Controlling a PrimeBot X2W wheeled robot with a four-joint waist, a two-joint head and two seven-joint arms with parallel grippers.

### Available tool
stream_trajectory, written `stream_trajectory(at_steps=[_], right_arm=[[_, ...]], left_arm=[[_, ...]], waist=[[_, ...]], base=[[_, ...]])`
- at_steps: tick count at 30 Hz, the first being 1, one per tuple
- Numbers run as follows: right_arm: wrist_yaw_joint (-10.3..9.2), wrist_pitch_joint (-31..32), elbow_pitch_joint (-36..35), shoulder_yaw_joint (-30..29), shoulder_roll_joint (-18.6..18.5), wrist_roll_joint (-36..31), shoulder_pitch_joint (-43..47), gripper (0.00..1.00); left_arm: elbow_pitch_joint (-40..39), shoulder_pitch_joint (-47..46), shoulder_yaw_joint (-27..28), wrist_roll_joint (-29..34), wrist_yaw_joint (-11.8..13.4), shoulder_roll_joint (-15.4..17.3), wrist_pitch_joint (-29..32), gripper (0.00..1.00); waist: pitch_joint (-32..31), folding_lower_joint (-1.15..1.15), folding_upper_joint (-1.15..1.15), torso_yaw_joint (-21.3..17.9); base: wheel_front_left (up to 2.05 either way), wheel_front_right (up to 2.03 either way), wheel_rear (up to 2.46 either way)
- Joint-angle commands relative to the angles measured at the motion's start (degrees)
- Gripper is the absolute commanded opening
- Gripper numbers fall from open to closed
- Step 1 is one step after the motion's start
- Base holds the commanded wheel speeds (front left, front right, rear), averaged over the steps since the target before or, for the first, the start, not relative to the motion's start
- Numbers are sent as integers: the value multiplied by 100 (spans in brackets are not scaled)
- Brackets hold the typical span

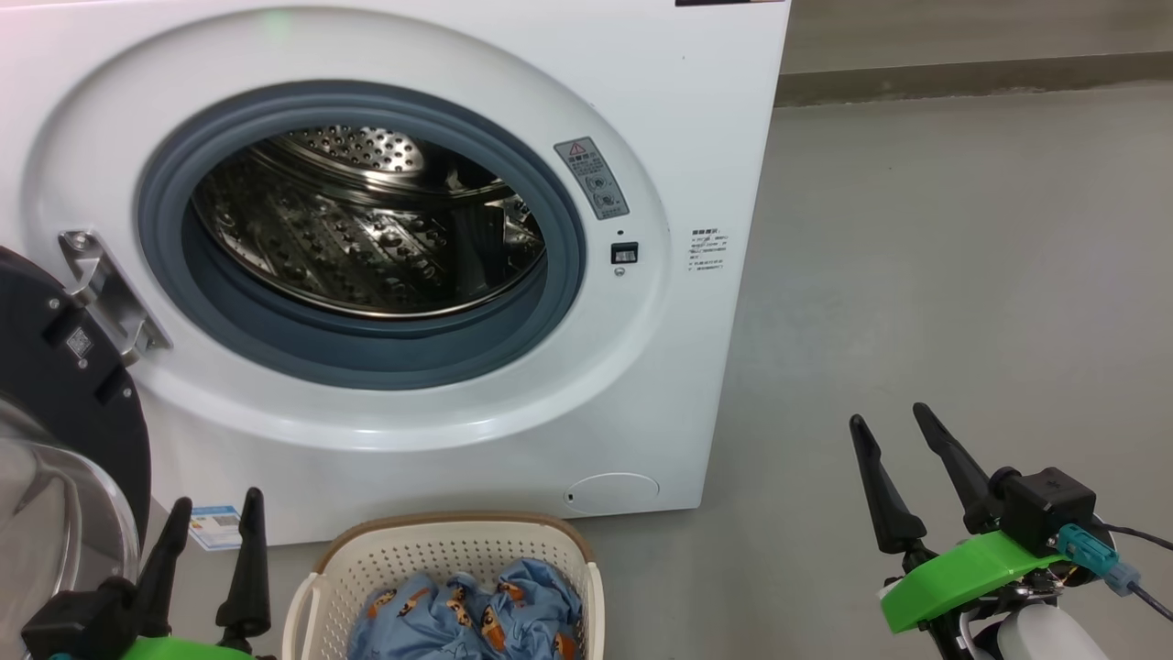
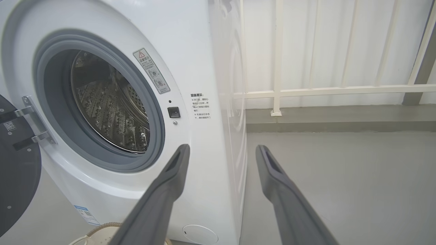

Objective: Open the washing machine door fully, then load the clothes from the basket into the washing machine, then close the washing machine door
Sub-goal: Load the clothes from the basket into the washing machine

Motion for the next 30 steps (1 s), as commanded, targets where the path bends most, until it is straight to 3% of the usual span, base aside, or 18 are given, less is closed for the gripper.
stream_trajectory(at_steps=[1,30], right_arm=[[26,-70,-119,131,-25,-37,-151,100],[26,-70,-119,97,25,-58,-158,100]], left_arm=[[-103,-199,207,-38,54,217,-55,100],[-87,-225,169,-89,116,267,-56,100]], waist=[[9,0,0,5],[24,0,0,15]], base=[[0,0,0],[0,0,0]])
